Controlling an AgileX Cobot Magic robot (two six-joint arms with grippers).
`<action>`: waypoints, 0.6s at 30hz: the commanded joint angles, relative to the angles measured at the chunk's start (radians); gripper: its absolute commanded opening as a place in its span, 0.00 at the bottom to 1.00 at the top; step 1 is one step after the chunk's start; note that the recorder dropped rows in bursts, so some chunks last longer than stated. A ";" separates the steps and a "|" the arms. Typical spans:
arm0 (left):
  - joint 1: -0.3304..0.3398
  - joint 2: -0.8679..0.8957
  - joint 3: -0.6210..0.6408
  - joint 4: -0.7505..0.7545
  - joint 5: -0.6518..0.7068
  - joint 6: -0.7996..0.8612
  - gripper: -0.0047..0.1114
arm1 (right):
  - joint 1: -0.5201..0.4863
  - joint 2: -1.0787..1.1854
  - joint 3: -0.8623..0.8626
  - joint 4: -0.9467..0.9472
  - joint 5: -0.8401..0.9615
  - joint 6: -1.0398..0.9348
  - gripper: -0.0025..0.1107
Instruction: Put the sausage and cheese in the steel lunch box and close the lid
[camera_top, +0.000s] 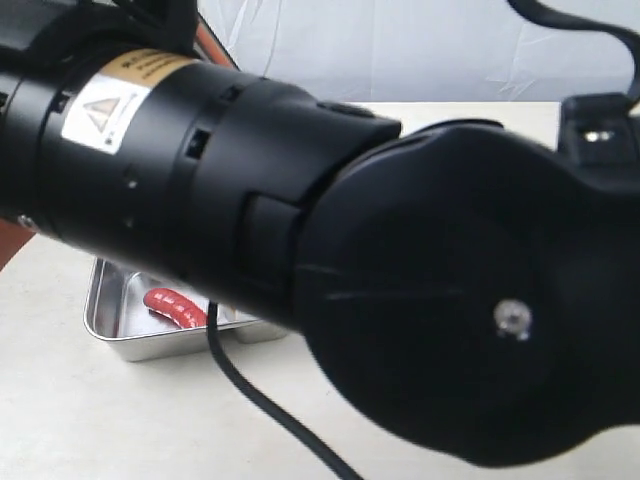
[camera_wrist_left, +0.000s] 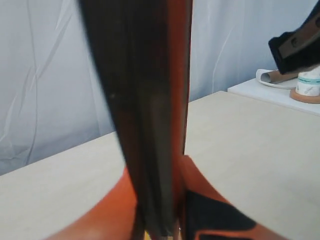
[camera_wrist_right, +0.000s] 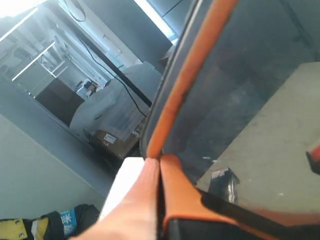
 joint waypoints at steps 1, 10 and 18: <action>-0.002 -0.001 -0.006 -0.020 -0.038 0.085 0.04 | -0.003 -0.022 -0.005 -0.086 0.093 -0.024 0.01; -0.002 -0.001 -0.024 -0.008 -0.259 0.218 0.04 | -0.077 -0.092 -0.005 -0.072 0.412 -0.088 0.14; -0.002 -0.001 -0.089 0.076 -0.280 0.338 0.04 | -0.167 -0.101 -0.005 -0.057 0.673 0.001 0.49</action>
